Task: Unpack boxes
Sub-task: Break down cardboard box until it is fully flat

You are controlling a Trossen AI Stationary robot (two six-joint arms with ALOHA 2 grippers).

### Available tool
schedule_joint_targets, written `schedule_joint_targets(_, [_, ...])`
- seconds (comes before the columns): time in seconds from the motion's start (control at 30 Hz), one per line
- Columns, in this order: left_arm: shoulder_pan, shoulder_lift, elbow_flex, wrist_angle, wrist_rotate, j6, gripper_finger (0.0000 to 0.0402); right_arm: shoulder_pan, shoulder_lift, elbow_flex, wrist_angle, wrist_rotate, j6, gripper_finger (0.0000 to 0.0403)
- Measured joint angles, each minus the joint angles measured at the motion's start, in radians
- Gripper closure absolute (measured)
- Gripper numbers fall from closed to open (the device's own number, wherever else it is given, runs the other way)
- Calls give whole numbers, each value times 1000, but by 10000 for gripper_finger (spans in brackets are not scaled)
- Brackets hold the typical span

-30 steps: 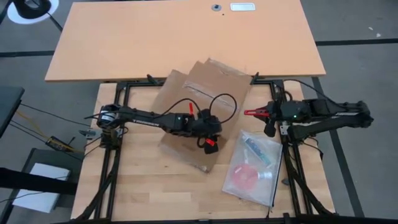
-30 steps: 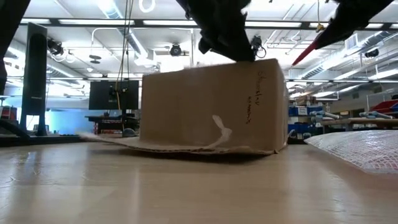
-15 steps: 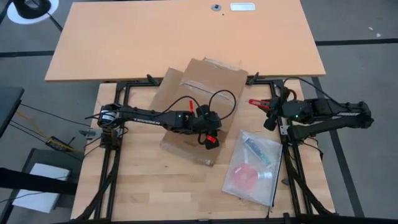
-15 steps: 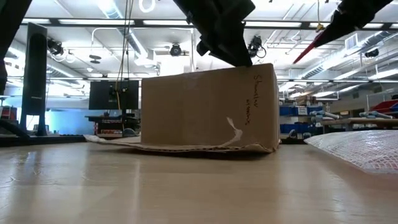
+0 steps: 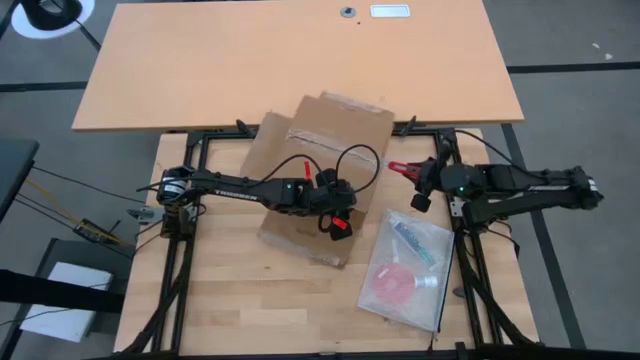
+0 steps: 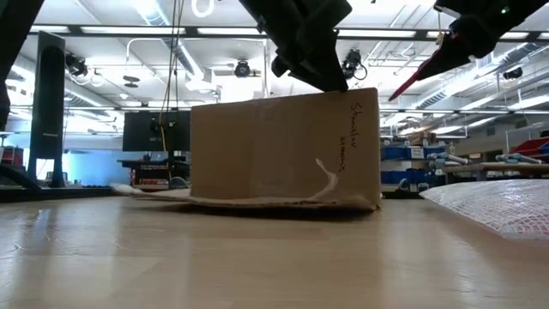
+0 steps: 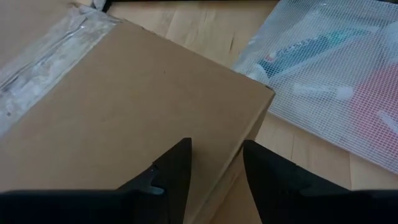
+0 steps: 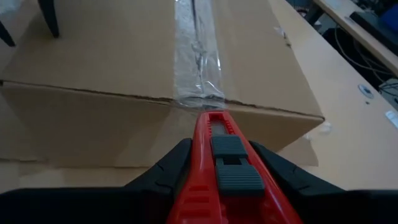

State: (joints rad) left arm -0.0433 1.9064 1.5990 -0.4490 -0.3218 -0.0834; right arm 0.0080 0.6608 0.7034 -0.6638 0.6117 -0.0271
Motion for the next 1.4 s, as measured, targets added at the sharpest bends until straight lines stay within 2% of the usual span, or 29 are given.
schedule_joint_targets(0.73, [-4,-2,0,-3,-2,0,246,-39,-11,-65,111,-134,84,270])
schedule_joint_targets(1.13, [1,-5,1,-20,-3,-65,245,-41,-16,-68,137,-283,87,270])
schedule_joint_targets(1.17, [1,-5,1,-17,-18,-69,245,-41,-19,-68,138,-303,89,270])
schedule_joint_targets(1.23, [13,-1,2,0,-53,-73,245,-34,-16,-69,148,-473,103,270])
schedule_joint_targets(1.3, [18,0,2,-4,-84,-76,245,-33,-11,-69,163,-597,118,270])
schedule_joint_targets(1.4, [21,0,2,-7,-89,-85,245,-19,2,-69,166,-629,153,270])
